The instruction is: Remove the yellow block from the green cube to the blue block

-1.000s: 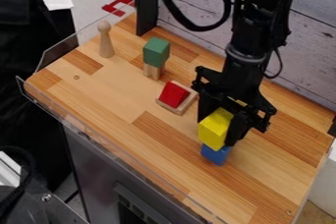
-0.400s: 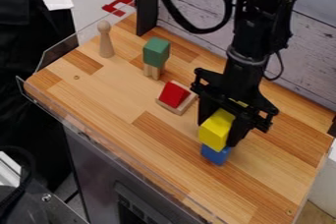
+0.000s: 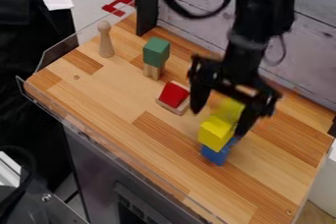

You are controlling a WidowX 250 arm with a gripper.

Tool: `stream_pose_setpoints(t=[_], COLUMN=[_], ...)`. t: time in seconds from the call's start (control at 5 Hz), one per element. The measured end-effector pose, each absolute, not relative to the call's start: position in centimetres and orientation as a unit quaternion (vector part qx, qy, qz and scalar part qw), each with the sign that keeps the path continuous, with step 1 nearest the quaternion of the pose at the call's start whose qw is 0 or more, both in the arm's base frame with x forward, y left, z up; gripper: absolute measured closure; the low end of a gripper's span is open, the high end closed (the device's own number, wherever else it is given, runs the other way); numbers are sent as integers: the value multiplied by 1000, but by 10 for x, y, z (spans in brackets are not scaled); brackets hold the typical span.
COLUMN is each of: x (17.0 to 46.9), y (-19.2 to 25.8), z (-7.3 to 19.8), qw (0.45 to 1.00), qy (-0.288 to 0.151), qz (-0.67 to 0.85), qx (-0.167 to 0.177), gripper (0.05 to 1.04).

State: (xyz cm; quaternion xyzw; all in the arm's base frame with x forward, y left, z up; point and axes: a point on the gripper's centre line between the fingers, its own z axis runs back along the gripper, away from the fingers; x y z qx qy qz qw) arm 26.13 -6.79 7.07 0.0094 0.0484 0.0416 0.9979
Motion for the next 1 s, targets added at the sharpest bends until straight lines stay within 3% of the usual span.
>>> stream_pose_setpoints(t=[0.2, 0.4, 1.0], x=[282, 292, 306], y=[-61, -40, 9], z=[112, 131, 102], qw=[998, 996, 999], qy=[7, -8, 10], qz=[59, 86, 49], qx=[0, -16, -11], gripper=[83, 83, 83])
